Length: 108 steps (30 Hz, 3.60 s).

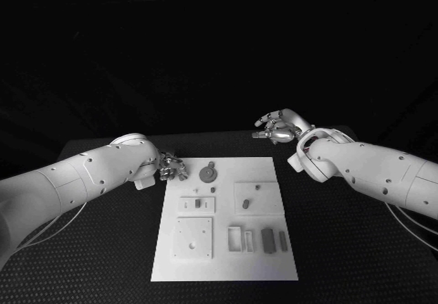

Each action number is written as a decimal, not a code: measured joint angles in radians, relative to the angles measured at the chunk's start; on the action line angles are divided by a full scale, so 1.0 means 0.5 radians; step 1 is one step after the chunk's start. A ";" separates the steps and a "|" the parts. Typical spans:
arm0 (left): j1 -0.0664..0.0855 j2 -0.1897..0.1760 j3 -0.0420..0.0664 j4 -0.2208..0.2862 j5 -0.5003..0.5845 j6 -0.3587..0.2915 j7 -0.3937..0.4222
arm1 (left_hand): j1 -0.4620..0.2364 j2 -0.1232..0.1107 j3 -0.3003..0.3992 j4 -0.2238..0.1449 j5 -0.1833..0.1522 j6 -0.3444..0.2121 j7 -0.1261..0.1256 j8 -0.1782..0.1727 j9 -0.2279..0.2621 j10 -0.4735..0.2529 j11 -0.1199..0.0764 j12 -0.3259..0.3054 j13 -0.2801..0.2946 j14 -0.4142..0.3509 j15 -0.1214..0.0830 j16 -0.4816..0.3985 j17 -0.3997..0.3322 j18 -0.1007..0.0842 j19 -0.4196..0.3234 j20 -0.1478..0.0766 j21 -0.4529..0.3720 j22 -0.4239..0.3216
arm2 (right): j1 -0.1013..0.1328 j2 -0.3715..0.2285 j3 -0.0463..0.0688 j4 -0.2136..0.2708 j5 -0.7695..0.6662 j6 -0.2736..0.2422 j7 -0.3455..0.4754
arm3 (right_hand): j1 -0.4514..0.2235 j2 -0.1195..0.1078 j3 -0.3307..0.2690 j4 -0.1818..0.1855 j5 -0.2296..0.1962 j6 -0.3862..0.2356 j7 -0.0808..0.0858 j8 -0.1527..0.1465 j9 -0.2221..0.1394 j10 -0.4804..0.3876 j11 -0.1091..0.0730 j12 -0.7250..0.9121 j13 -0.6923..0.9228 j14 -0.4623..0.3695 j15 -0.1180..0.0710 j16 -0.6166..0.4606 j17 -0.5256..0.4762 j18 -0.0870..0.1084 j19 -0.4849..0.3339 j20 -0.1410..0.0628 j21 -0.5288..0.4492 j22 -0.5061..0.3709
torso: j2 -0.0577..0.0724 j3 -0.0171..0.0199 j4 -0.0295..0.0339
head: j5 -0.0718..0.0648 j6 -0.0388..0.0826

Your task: Assemble the parts on the task board

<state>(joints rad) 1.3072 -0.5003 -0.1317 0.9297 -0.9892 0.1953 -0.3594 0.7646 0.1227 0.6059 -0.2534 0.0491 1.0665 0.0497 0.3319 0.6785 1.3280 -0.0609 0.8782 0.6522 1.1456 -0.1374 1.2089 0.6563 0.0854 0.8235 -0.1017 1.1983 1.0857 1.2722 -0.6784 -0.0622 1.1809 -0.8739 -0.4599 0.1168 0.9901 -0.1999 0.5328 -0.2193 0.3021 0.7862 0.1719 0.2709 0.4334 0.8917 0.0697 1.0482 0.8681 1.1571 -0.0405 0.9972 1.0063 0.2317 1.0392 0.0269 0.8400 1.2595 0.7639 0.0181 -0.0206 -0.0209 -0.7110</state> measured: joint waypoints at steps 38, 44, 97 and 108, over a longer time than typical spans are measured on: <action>0.056 -0.546 -0.175 0.983 -0.081 -0.400 -0.066 | -0.005 0.026 -0.008 -0.062 -0.006 0.112 -0.052 0.008 -0.023 0.088 -0.003 0.002 0.013 0.090 -0.011 0.053 0.000 0.000 0.076 -0.018 0.071 -0.021 | 0.000 -0.038 0.000 0.019 0.000 0.001 -0.002 | 0.000 0.000 0.000 0.000 0.010 0.003 0.005 0.000 -0.002 0.000 0.000 0.008 -0.013 -0.006 0.006 0.000 -0.004 0.000 0.000 0.000 0.000 0.002 | 0.000 0.0038 0.002 | 0.042 -0.024; 0.029 -0.560 -0.214 1.028 -0.122 -0.465 -0.085 | -0.005 0.026 -0.011 -0.065 -0.007 0.116 -0.049 0.004 -0.026 0.090 -0.005 0.009 0.016 0.097 -0.010 0.061 0.000 0.000 0.090 -0.018 0.072 -0.023 | 0.000 -0.040 0.000 0.023 -0.001 0.001 -0.002 | 0.000 0.000 0.000 0.000 0.016 0.003 0.004 0.000 -0.003 0.000 0.000 0.008 -0.013 -0.006 0.006 0.000 -0.004 0.000 0.000 0.000 0.000 0.002 | 0.000 0.0038 0.003 | 0.045 -0.035; -0.046 -0.520 -0.212 1.020 -0.290 -0.488 -0.104 | -0.055 0.017 -0.006 -0.070 0.028 0.214 -0.085 0.032 -0.033 0.164 -0.071 0.070 0.066 0.159 -0.048 0.114 0.017 0.000 0.097 -0.025 0.119 -0.031 | 0.000 -0.053 0.000 0.032 -0.002 0.001 -0.001 | 0.000 0.000 0.000 0.000 0.023 0.003 0.005 0.000 -0.005 -0.007 -0.007 0.016 -0.022 -0.006 0.006 0.000 -0.008 0.000 0.000 0.000 -0.007 0.007 | 0.000 0.0017 0.002 | 0.040 -0.058; -0.047 -0.523 -0.211 1.021 -0.295 -0.477 -0.104 | -0.045 0.007 0.007 -0.071 0.039 0.221 -0.078 0.032 -0.034 0.164 -0.070 0.070 0.068 0.160 -0.048 0.114 0.018 0.000 0.097 -0.025 0.128 -0.033 | 0.000 -0.052 0.000 0.031 -0.002 0.001 -0.001 | 0.000 0.000 0.000 0.000 0.023 -0.002 0.009 0.000 -0.005 -0.015 0.000 0.016 -0.022 -0.013 -0.001 0.008 -0.011 0.000 0.000 0.000 -0.007 0.008 | 0.000 0.0017 0.002 | 0.041 -0.061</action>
<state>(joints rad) 1.2838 -0.7618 -0.2373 1.4400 -1.1367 -0.0432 -0.4116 0.7423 0.1261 0.6096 -0.2889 0.0687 1.1771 0.0105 0.3478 0.6614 1.4102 -0.0958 0.9130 0.6862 1.2256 -0.1612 1.2661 0.6656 0.0854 0.8721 -0.1142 1.2622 1.0694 1.2721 -0.7046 -0.0622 1.1966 -0.8751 -0.4593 0.1163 0.9901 -0.1999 0.5329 -0.2193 0.3138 0.7853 0.1766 0.2709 0.4310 0.8845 0.0697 1.0561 0.8571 1.1506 -0.0412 1.0010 1.0010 0.2317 1.0393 0.0269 0.8364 1.2634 0.7638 0.0190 -0.0198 -0.0004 -0.7414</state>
